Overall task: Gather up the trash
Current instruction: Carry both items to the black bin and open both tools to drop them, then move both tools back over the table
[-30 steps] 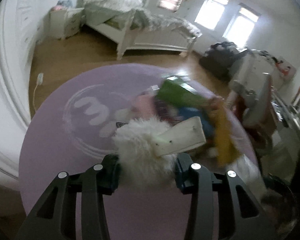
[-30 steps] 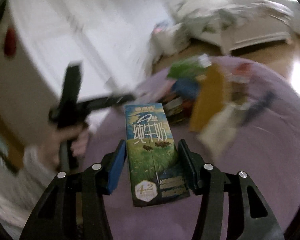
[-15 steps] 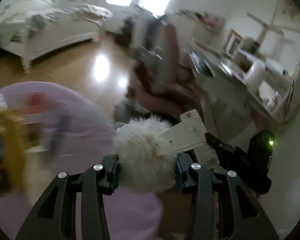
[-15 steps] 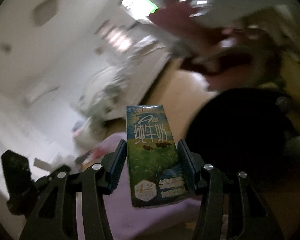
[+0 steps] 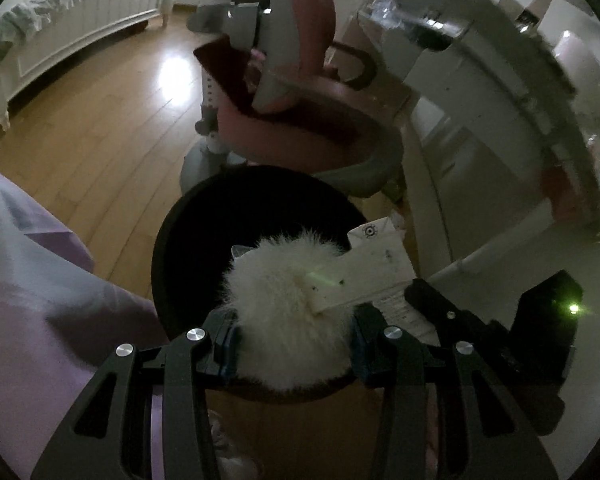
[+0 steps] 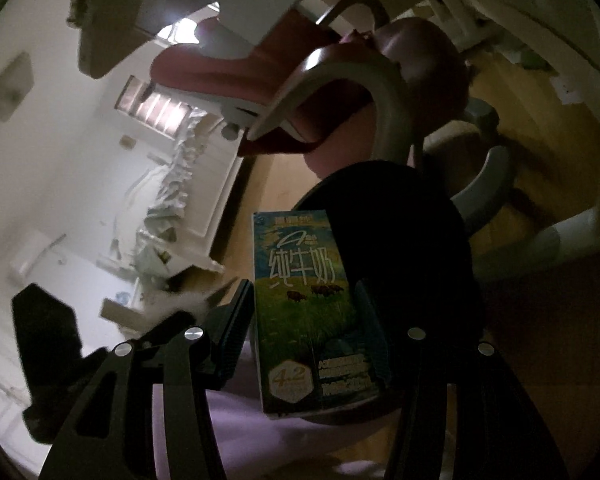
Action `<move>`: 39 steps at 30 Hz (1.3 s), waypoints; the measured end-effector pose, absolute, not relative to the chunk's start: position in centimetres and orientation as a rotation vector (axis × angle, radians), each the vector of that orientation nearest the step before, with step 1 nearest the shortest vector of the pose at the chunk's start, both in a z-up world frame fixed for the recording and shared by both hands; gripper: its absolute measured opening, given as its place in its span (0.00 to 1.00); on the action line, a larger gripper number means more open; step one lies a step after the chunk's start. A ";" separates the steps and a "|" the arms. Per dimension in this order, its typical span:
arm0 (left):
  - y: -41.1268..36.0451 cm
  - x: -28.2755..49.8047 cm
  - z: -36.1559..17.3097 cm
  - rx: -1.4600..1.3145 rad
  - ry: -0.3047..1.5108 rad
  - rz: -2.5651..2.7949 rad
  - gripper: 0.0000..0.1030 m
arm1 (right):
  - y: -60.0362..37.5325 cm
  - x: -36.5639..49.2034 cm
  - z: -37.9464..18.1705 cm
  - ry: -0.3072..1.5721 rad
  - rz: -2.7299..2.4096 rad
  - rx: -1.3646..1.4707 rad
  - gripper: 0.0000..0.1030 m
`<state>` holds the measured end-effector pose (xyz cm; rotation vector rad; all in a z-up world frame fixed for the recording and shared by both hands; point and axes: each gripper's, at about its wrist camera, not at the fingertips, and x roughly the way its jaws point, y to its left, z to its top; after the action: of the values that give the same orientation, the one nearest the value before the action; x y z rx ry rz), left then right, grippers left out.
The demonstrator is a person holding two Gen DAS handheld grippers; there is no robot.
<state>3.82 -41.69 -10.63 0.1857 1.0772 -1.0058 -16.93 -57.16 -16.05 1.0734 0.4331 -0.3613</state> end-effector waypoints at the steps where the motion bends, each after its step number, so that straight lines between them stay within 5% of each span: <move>1: -41.8 3.9 -10.9 0.192 1.080 -0.994 0.48 | -56.7 -16.4 -15.9 0.437 -0.356 1.077 0.53; 4: -42.2 4.4 -11.5 0.196 1.093 -0.976 0.56 | -57.4 -15.1 -16.1 0.437 -0.334 1.080 0.70; 7: -42.0 4.4 -11.0 0.203 1.072 -0.971 0.75 | -57.5 -14.9 -15.4 0.431 -0.337 1.054 0.72; 10: -41.6 3.8 -9.6 0.234 1.006 -0.964 0.83 | -57.0 -15.3 -14.7 0.429 -0.338 1.045 0.72; 19: -34.0 3.0 -3.8 0.001 0.883 -0.959 0.86 | -54.2 -15.1 -12.3 0.432 -0.214 1.034 0.92; 28: -14.8 4.6 -0.6 -0.625 0.694 -0.887 0.96 | -44.7 -9.9 -6.2 0.514 0.006 0.794 0.92; 39: -2.7 7.4 -1.8 0.074 0.711 -0.303 0.95 | -30.1 0.3 -2.1 0.698 0.280 0.558 0.92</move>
<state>7.44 -2.65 -1.85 0.0741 0.7106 -0.3030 0.33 -30.06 -2.08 0.5576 0.6981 0.2802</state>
